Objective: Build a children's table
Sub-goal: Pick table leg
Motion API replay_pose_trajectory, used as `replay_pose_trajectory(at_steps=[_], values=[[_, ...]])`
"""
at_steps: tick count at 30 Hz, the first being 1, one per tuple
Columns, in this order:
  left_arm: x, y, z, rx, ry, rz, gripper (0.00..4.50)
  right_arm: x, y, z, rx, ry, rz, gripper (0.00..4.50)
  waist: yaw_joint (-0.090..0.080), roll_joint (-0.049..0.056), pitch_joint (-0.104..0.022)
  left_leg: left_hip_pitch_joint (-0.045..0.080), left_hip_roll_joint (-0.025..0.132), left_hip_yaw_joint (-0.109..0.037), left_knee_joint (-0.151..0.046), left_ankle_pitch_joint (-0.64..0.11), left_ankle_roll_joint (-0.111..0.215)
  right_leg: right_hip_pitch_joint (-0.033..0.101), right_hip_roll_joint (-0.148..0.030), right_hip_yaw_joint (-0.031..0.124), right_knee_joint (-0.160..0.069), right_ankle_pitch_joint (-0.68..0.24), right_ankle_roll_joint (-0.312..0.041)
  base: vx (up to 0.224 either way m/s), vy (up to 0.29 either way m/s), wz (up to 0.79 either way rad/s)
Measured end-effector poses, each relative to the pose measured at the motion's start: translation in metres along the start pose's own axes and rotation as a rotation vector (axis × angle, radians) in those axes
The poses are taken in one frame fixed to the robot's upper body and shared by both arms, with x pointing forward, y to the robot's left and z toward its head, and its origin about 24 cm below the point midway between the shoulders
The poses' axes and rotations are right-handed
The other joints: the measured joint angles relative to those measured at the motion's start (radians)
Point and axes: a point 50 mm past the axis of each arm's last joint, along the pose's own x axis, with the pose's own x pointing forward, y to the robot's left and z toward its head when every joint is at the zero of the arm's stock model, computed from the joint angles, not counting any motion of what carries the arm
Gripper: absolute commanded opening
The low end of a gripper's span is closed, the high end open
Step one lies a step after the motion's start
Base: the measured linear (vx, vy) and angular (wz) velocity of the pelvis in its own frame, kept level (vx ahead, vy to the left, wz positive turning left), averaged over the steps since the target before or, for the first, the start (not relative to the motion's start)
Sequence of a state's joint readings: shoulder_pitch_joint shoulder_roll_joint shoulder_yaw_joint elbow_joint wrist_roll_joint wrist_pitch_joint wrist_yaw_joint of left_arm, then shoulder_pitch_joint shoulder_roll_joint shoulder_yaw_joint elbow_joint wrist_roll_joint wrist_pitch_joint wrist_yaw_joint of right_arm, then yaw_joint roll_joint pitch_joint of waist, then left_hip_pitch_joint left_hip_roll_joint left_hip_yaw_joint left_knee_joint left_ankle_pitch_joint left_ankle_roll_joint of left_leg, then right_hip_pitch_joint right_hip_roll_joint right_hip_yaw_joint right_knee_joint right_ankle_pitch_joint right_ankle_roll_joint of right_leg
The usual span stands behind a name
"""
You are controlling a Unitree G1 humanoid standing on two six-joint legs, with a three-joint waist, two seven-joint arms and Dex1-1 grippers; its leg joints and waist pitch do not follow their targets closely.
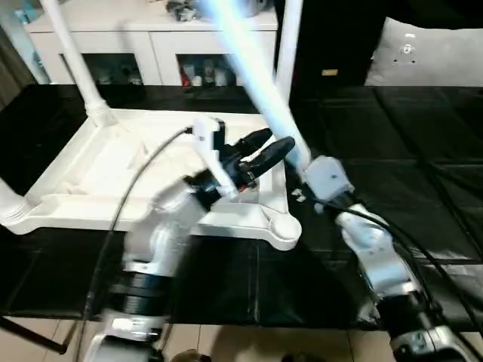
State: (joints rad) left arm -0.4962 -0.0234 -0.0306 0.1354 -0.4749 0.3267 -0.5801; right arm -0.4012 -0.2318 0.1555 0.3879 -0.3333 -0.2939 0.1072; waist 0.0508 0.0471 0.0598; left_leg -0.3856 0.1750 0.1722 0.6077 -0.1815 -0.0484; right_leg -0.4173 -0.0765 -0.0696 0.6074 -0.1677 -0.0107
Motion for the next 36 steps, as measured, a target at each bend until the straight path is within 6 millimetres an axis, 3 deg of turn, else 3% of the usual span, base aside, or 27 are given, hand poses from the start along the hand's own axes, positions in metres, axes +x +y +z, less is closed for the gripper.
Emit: replay_pose_trajectory(at_steps=[1,2,3,5,11,36], values=[[0.0015,0.0009,-0.0001,-0.004,-0.006,0.020,3.24,0.0014,-0.0005,0.0003,-0.042,0.001,-0.012,1.89,-0.002,0.000,0.000,0.000,0.000,0.000,0.000,0.000,0.000,0.000,0.000,0.000,0.000,0.000,0.000,0.000,0.000,0.00],[0.0024,0.0011,0.0004,-0.002,-0.010,0.029,2.68,0.0017,-0.0003,0.0004,-0.064,0.001,-0.018,1.89,-0.004,0.000,0.000,0.000,0.000,0.000,-0.001,0.000,0.000,0.000,0.000,0.000,0.000,0.000,0.000,0.000,0.000,0.00],[0.0031,0.0013,0.0011,0.003,-0.015,0.036,2.52,0.0018,0.0002,0.0005,-0.075,0.001,-0.024,1.89,-0.006,0.000,0.000,0.000,0.000,0.000,-0.001,0.000,0.000,0.000,0.000,0.000,0.000,0.000,0.001,0.000,0.000,0.00],[0.0058,0.0025,0.0051,0.008,-0.067,0.088,2.51,0.0032,0.0032,-0.0004,-0.111,0.000,-0.035,1.89,-0.009,0.000,0.000,-0.001,0.000,0.000,-0.001,0.000,0.000,-0.001,0.000,0.000,0.000,0.000,0.001,0.000,0.000,0.00],[0.0095,0.0040,0.0094,0.002,-0.147,0.152,1.94,0.0065,0.0047,0.0016,-0.162,-0.020,-0.068,1.89,-0.014,-0.001,0.000,-0.001,0.000,0.000,0.000,0.000,0.001,-0.001,0.000,0.000,0.000,0.000,0.001,0.000,0.000,0.00],[0.0105,0.0036,0.0054,-0.027,-0.152,0.135,1.84,0.0059,0.0079,-0.0021,-0.187,-0.027,-0.094,1.89,-0.017,-0.001,0.001,-0.001,0.000,0.000,0.002,0.000,0.001,0.000,0.000,0.000,0.000,0.002,0.002,0.000,0.000,0.00]])
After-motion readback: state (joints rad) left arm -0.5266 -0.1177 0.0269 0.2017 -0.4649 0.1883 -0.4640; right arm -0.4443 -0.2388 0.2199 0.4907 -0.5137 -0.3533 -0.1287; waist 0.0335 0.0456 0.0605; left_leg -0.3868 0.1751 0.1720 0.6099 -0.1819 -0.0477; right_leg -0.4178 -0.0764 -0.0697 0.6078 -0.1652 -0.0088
